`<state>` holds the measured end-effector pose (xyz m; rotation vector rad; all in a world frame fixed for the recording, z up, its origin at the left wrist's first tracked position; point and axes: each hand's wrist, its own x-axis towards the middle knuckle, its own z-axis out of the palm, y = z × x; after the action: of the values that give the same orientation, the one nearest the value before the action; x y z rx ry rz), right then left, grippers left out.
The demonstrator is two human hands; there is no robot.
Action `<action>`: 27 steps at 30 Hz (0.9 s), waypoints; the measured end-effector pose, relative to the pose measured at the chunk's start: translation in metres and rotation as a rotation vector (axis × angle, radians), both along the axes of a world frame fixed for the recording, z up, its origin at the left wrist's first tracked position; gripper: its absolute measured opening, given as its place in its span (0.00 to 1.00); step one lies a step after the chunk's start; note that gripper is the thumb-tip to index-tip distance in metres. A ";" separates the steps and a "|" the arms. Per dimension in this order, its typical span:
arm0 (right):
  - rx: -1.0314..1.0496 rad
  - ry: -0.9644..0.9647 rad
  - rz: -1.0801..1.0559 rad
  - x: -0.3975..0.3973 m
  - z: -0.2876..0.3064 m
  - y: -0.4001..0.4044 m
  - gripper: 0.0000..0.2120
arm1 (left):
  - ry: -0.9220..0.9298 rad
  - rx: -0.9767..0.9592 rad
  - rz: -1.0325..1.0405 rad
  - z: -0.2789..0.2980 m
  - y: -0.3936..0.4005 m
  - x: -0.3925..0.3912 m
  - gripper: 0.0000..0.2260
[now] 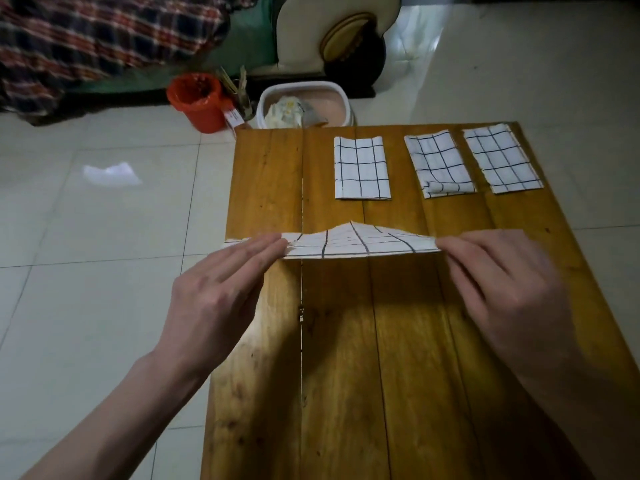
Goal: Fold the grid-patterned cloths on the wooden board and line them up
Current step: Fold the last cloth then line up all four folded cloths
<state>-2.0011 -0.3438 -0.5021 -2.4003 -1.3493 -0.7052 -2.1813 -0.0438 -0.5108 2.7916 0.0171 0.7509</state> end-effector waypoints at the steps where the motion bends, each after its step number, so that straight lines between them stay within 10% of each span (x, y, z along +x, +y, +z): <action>1: -0.005 0.013 -0.013 -0.007 -0.007 -0.005 0.12 | 0.003 -0.013 -0.006 -0.006 -0.005 -0.006 0.14; 16: -0.155 0.225 -0.120 -0.072 -0.150 -0.059 0.11 | 0.461 -0.117 0.003 -0.126 -0.070 -0.078 0.41; 27: -0.218 0.397 -0.218 -0.106 -0.151 -0.051 0.20 | 0.546 -0.129 0.080 -0.139 -0.102 -0.095 0.30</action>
<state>-2.1076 -0.3950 -0.6534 -2.6988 -1.0570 -0.1141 -2.2766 -0.1462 -0.6497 2.7887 0.2665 -0.0166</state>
